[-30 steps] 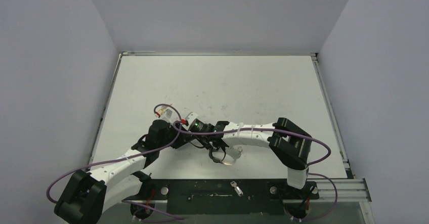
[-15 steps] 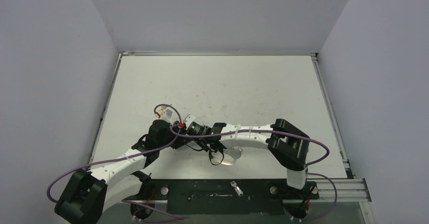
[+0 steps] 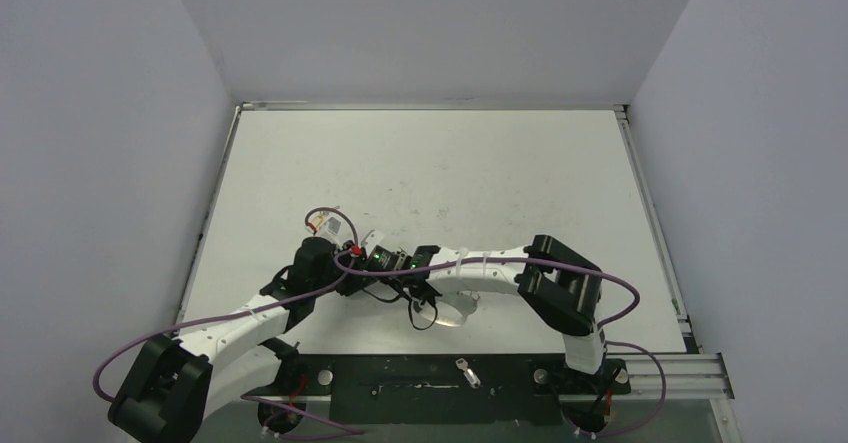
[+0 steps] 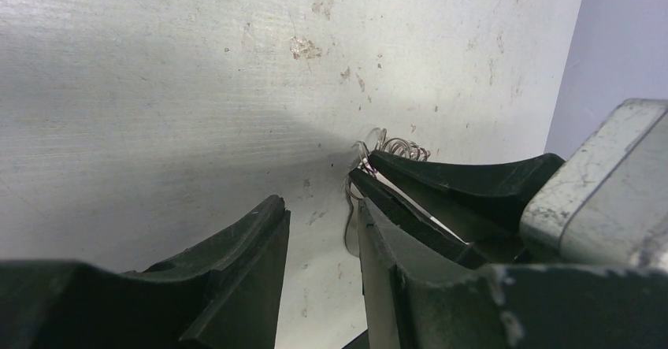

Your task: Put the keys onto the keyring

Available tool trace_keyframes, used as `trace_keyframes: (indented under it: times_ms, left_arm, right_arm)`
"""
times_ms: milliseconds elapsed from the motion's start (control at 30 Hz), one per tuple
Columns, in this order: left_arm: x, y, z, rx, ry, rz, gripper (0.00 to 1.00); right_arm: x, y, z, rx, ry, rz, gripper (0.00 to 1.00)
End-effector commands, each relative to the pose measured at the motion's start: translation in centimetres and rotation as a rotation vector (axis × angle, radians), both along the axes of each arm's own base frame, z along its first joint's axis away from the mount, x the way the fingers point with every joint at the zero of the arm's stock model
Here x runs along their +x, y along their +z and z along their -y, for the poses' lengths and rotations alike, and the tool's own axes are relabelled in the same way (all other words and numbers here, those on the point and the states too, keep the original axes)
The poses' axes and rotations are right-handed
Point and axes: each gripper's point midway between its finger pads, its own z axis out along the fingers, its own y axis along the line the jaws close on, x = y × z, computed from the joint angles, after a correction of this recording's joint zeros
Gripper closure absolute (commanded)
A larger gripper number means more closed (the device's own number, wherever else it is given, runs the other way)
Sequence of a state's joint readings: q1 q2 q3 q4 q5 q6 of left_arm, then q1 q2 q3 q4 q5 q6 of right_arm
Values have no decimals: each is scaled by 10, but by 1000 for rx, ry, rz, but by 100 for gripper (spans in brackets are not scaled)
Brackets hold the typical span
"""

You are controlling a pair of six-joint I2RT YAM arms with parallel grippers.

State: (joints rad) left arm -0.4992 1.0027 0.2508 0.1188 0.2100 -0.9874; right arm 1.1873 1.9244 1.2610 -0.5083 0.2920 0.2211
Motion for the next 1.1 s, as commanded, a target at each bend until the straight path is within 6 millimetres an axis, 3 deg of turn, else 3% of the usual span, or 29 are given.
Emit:
trace_keyframes:
  times_ms: [0, 167, 500, 667, 867, 1067]
  left_arm:
    - [6, 11, 3, -11, -18, 50, 64]
    - [7, 12, 2, 4, -31, 78, 65]
    - [12, 43, -1, 45, -105, 290, 66]
    - [10, 85, 3, 28, -177, 522, 68]
    - [-4, 137, 8, -3, -284, 860, 68]
    - [-21, 161, 12, 10, -383, 1115, 67]
  right_arm:
    - [6, 14, -5, -8, -1, 63, 87]
    - [5, 29, -7, 29, 4, 78, 100]
    - [-6, 89, -15, 346, 76, -14, 100]
    - [-14, 124, -19, 560, 166, -136, 100]
    - [-29, 156, -17, 667, 287, -195, 100]
    - [-48, 178, -17, 719, 428, -231, 100]
